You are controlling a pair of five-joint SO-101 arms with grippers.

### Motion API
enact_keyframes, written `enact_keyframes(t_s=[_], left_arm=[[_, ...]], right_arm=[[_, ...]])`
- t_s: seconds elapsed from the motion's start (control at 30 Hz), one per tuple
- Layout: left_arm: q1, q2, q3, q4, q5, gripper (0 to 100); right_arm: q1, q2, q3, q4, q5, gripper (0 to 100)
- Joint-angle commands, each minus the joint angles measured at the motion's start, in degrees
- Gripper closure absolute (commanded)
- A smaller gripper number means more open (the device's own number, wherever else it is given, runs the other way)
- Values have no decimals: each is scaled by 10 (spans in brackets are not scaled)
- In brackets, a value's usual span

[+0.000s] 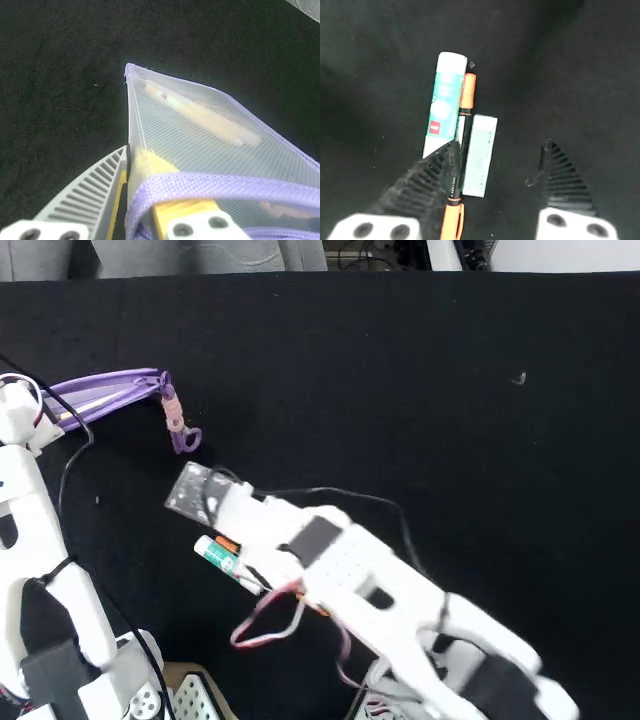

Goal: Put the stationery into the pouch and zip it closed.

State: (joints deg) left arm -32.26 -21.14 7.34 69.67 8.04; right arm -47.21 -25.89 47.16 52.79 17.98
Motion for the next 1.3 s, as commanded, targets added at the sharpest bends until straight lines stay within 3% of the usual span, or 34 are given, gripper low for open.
enact_keyframes(t_s=[0.0,0.27,0.6,0.93,1.27], left_arm=[[-23,-4,-15,-16,-4,970],[-37,-4,-15,-16,-4,970],[-36,-4,-15,-16,-4,970],[-33,-4,-15,-15,-4,970],[65,-4,-33,11,-4,971]], right_arm=[[-8,125,-82,-17,-22,751],[-4,280,-165,-15,-24,762],[60,351,-248,23,-24,986],[177,349,-356,91,-24,987],[258,298,-481,113,-37,987]])
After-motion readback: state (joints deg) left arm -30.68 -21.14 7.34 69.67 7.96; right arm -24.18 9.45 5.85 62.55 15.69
